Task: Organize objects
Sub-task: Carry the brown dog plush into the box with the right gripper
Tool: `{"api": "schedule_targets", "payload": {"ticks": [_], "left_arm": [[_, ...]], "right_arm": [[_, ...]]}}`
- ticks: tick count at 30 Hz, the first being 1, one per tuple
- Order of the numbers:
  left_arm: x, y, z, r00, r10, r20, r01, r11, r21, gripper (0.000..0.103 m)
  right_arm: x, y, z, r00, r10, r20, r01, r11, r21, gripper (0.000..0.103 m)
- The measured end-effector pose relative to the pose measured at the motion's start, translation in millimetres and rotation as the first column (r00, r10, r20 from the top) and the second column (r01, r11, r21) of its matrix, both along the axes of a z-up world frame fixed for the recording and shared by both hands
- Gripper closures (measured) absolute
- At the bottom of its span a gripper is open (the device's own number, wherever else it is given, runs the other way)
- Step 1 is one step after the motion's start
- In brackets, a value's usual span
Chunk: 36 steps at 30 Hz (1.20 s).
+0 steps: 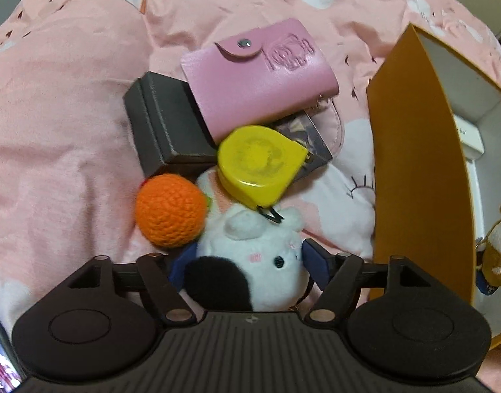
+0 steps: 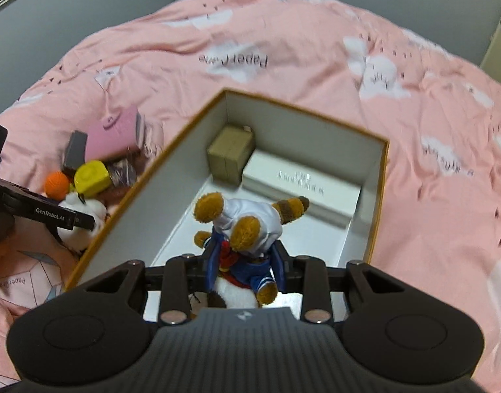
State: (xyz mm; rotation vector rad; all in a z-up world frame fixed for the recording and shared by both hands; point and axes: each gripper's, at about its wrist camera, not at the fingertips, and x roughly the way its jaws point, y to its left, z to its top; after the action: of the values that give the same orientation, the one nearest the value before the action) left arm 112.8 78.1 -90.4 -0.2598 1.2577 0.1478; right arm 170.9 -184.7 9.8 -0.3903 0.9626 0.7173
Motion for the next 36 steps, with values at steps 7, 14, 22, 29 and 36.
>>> {"api": "schedule_targets", "payload": {"ticks": [7, 14, 22, 29, 36], "left_arm": [[-8, -7, -3, 0.998, 0.001, 0.062, -0.004, 0.999, 0.046, 0.022], [-30, -3, 23, 0.984, 0.026, 0.177, -0.027, 1.0, -0.001, 0.027], [-45, -18, 78, 0.93, -0.017, 0.367, 0.025, 1.0, -0.016, 0.027], [-41, -43, 114, 0.849, -0.159, 0.504, 0.189, 0.982, -0.008, 0.027], [-18, -93, 121, 0.743, -0.414, 0.525, 0.437, 0.895, 0.088, 0.027]], "right_arm": [[-6, -2, -23, 0.999, -0.037, -0.037, 0.038, 0.999, 0.009, 0.068], [-7, -9, -34, 0.997, -0.075, -0.014, 0.075, 0.996, -0.042, 0.067], [-6, -8, -32, 0.999, -0.05, -0.001, 0.05, 0.997, -0.06, 0.067], [-2, -1, -21, 1.0, 0.001, 0.015, 0.0, 0.996, -0.084, 0.067], [21, 7, -26, 0.998, 0.049, -0.042, -0.054, 0.989, -0.135, 0.067]]}}
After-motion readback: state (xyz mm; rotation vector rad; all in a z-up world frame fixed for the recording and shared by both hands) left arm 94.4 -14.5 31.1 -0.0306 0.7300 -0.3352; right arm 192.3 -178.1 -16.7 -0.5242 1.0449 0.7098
